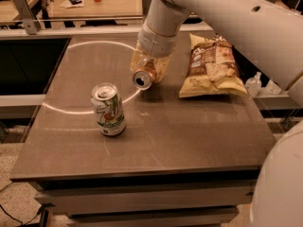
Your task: Knock orange can over
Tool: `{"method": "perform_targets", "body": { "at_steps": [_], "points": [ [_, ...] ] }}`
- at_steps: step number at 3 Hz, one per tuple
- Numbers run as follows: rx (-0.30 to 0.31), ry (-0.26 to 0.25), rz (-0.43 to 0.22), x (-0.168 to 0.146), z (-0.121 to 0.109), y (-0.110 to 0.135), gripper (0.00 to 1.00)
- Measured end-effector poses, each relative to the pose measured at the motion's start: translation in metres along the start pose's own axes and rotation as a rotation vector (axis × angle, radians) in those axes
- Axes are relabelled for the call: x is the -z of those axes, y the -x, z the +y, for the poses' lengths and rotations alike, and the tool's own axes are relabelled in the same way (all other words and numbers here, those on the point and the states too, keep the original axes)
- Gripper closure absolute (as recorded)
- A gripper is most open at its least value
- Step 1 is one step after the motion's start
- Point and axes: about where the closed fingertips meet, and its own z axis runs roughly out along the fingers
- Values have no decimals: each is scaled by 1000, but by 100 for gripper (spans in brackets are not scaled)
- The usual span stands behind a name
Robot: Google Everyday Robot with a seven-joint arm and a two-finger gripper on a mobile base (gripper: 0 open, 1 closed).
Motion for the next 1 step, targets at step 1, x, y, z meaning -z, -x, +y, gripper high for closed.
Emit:
{"method": "perform_targets", "body": {
  "at_steps": [1],
  "points": [
    [1,-1,-2,-1,-1,0,82]
  ]
}}
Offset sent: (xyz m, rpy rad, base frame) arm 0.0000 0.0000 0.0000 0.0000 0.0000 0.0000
